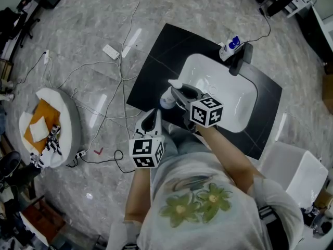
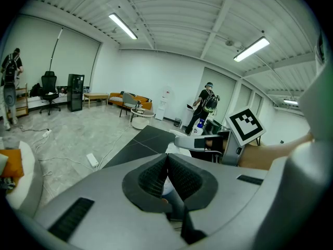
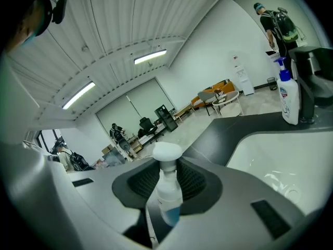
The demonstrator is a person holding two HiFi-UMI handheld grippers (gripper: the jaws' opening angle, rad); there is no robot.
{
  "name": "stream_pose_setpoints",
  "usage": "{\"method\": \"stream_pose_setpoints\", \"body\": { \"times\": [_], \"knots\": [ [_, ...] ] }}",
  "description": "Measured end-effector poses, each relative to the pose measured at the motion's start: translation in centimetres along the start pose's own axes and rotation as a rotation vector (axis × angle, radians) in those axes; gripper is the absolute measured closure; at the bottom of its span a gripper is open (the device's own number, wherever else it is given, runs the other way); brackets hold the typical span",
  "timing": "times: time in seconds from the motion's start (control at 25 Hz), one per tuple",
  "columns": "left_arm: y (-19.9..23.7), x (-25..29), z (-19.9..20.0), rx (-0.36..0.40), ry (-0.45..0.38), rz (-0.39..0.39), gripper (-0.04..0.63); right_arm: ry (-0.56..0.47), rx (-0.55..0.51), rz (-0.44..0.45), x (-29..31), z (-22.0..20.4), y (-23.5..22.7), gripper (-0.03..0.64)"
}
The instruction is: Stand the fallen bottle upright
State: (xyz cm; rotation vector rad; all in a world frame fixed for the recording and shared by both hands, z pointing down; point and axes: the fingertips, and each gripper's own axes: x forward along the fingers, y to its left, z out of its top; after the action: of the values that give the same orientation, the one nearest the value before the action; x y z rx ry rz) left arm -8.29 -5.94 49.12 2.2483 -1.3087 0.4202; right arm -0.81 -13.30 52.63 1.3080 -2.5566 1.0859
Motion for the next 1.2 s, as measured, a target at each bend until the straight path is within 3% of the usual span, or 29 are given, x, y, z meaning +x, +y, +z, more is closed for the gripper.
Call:
{"method": "stream_pose_setpoints", "body": {
  "times": [1.2],
  "knots": [
    [0.4, 0.3, -0.1, -0.016, -0.003, 0.021, 0.577, 0.047, -0.222, 0.064, 0.6, -0.3, 2.6, 0.497]
  ]
}}
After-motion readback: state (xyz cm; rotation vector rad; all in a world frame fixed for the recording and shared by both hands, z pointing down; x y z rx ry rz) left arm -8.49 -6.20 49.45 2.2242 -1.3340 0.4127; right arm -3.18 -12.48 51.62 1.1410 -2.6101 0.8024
